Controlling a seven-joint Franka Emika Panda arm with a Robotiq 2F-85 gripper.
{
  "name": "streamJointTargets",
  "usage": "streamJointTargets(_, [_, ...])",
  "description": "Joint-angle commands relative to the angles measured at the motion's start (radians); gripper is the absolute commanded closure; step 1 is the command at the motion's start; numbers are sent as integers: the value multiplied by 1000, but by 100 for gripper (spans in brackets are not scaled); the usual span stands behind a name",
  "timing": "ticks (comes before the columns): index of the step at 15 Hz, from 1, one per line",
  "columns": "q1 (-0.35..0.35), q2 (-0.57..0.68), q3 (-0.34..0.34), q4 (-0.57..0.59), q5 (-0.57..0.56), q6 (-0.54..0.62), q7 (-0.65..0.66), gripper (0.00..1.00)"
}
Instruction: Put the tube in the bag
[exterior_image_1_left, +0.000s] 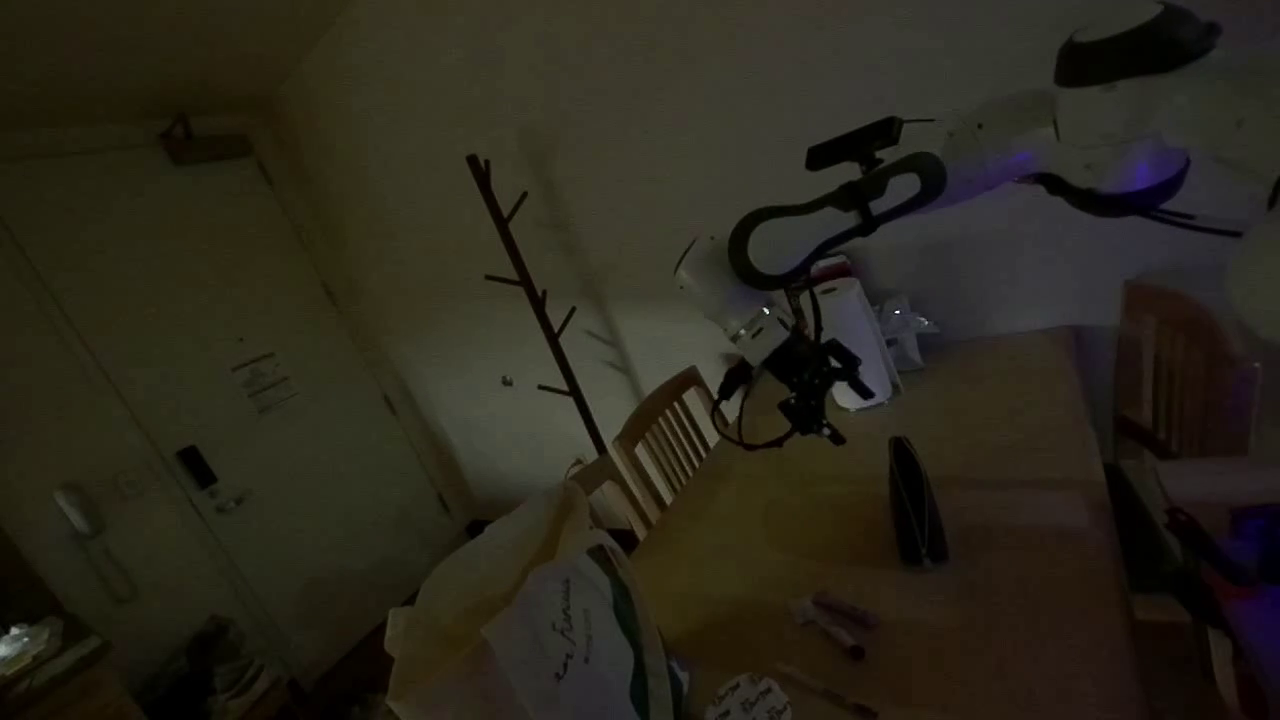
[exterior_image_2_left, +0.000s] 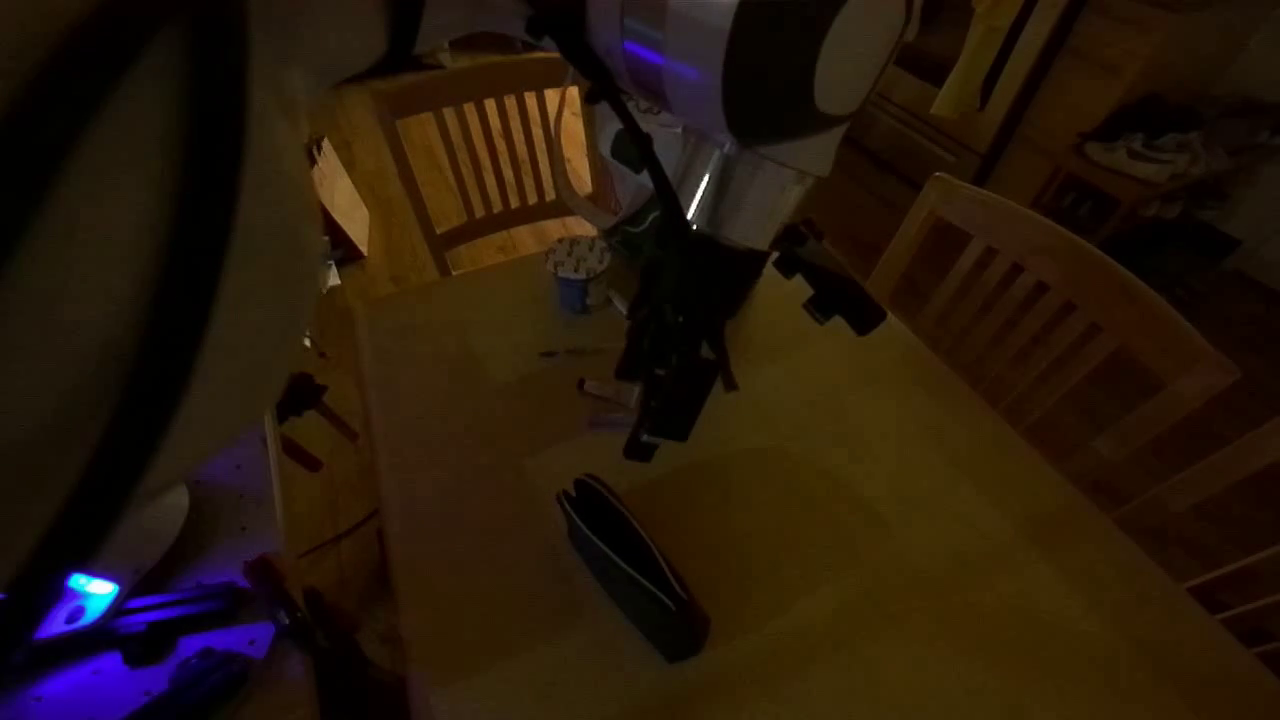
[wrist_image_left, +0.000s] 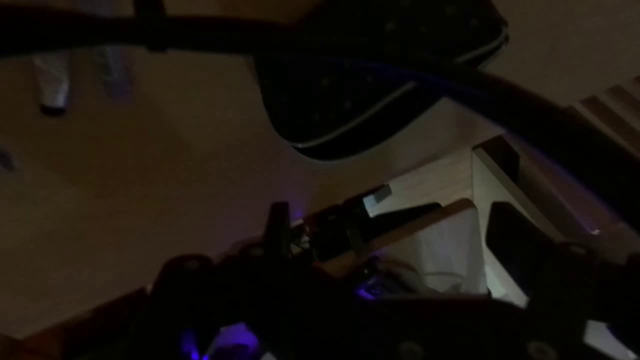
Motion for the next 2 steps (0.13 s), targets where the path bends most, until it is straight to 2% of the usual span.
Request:
streamJointTargets(1, [4,-105,-66,-14,66,112,-8,0])
streamJointTargets(2, [7,-116,-73,-19,66,131,4,0])
